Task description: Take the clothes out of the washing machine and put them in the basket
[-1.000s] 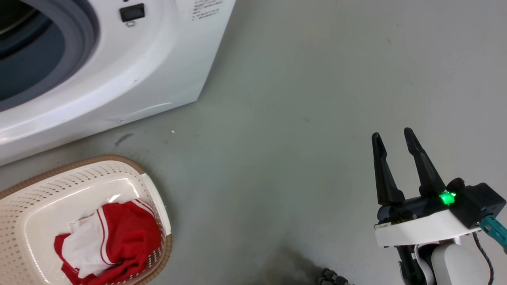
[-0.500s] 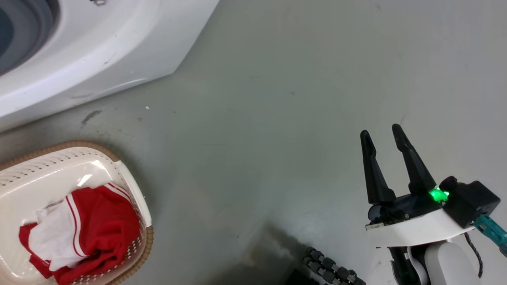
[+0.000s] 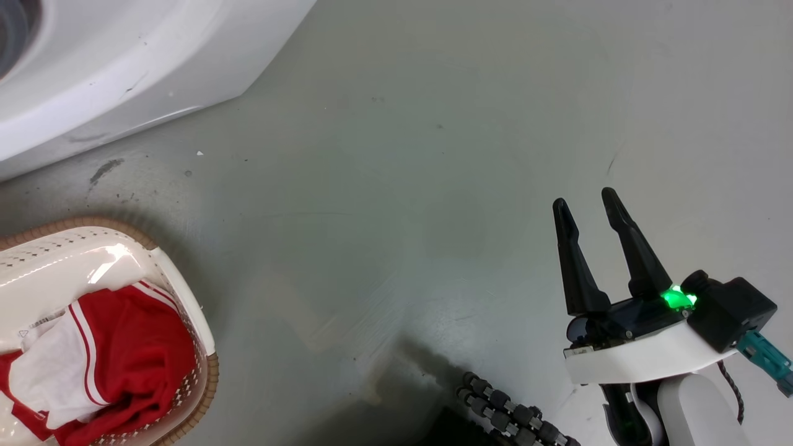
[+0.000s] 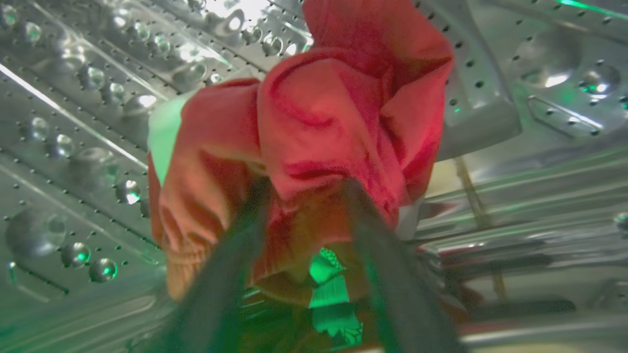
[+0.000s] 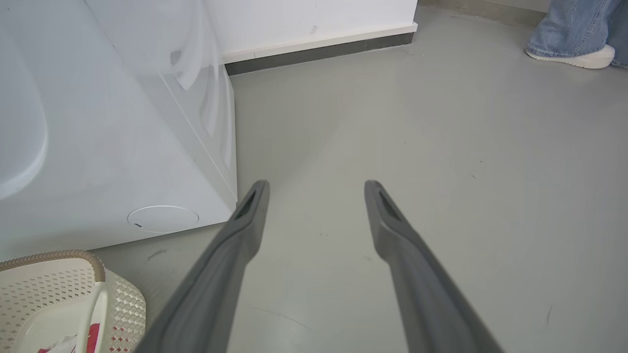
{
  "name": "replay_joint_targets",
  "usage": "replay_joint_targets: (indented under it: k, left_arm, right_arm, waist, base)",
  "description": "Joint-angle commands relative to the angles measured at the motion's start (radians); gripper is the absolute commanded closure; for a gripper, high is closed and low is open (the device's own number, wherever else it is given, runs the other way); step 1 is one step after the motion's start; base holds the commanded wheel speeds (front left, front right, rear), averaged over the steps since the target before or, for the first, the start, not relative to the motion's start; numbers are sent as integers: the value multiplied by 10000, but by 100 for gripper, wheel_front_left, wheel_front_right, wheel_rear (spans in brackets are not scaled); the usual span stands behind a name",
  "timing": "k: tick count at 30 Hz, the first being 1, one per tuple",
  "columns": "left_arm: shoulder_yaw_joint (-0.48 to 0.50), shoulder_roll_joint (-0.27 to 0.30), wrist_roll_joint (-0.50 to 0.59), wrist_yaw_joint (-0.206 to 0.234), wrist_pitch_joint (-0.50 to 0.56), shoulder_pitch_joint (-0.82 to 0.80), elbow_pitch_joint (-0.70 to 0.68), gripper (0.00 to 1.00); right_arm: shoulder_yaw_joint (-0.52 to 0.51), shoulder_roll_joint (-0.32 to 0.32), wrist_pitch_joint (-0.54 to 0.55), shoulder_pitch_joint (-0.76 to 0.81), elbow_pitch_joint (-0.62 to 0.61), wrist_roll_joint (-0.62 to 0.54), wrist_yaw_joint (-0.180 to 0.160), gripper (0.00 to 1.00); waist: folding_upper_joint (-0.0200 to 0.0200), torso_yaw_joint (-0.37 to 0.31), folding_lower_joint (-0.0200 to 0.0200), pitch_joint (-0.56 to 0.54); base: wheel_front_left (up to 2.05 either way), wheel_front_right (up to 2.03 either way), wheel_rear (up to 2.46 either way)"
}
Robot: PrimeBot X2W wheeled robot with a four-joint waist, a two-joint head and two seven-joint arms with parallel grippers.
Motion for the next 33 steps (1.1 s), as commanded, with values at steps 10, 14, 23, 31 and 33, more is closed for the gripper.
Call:
replay_joint_targets:
  k: [10, 14, 23, 31, 33]
  left_arm:
    - [205, 348, 134, 904, -742, 560, -1280, 100]
    - [292, 302, 213, 1236, -1549, 733, -1548, 100]
    - [501, -360, -60, 1640, -3867, 1142, -1328, 100]
    - [827, -1364, -816, 1712, -6180, 2297, -450, 100]
    - [903, -1556, -987, 1662, -6646, 2627, -222, 100]
  right_arm:
    - [3, 9, -18, -280, 26, 49, -3, 0]
    - [-66, 9, -18, -312, 63, -18, -3, 0]
    - [-478, 8, -19, -322, 52, -186, -3, 0]
    - [-946, 6, -19, -58, 142, -552, -3, 0]
    - [-1048, 5, -19, 63, 174, -661, -3, 0]
  waist:
    - [0, 1, -1, -55]
    - [0, 67, -1, -220]
    - [0, 421, -1, -884]
    - [0, 960, -1, -2102]
    - [0, 1086, -1, -2410]
  base:
    - [0, 0, 0]
    - [0, 0, 0]
    - [0, 0, 0]
    - [0, 0, 0]
    - [0, 0, 0]
